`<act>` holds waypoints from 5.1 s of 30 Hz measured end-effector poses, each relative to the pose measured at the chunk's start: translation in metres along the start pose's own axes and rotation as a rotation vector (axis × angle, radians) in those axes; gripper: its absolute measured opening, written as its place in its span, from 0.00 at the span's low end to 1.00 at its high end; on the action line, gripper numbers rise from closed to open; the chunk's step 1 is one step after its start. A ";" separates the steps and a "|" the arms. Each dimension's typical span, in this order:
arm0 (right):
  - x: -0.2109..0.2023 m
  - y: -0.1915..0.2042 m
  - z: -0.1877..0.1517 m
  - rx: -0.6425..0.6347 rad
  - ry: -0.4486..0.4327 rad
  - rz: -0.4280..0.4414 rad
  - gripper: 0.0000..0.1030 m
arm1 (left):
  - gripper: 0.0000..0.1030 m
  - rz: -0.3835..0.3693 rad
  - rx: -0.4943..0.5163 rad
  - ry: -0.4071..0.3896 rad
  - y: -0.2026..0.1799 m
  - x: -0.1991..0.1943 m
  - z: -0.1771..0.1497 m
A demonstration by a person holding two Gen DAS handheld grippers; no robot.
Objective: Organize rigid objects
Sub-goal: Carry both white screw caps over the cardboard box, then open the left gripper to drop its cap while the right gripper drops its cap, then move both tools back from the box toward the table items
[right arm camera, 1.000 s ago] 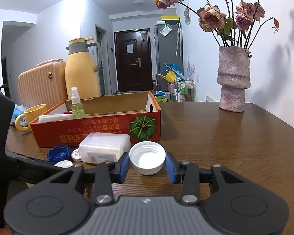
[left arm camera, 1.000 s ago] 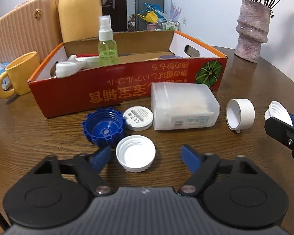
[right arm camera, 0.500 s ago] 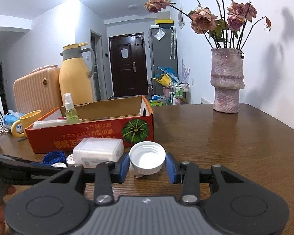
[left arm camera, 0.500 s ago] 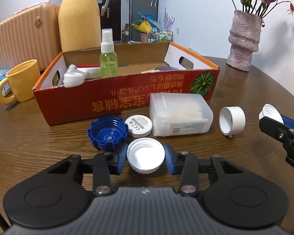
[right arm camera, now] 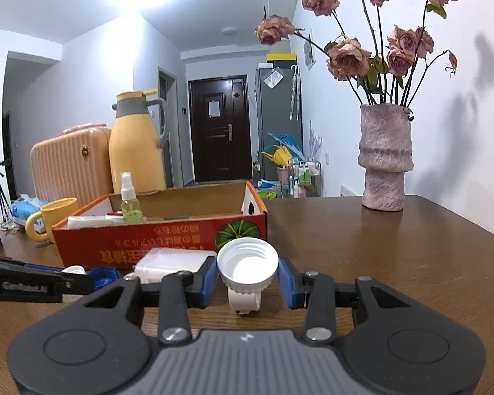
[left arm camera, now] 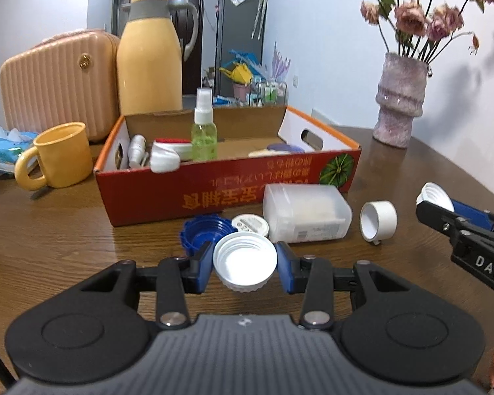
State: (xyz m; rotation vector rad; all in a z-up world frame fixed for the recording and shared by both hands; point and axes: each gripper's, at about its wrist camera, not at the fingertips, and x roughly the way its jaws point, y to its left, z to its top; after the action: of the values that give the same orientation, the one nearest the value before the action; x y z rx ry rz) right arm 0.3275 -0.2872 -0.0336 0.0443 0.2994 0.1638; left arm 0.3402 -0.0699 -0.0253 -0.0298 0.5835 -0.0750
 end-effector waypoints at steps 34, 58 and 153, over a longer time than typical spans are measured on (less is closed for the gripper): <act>0.066 0.055 0.049 0.060 -0.143 0.032 0.38 | 0.40 0.011 -0.109 -0.217 0.042 -0.001 0.083; 0.160 0.065 0.070 0.067 -0.114 0.048 0.38 | 0.40 0.130 -0.194 -0.184 0.082 0.079 0.129; 0.050 0.042 0.025 -0.072 -0.028 -0.073 1.00 | 1.00 0.269 -0.096 -0.198 0.113 -0.003 0.051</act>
State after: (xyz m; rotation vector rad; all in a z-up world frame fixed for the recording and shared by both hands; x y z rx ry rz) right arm 0.3757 -0.2374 -0.0213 -0.0351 0.2667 0.1015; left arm 0.3727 0.0433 0.0129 -0.0508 0.3889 0.2155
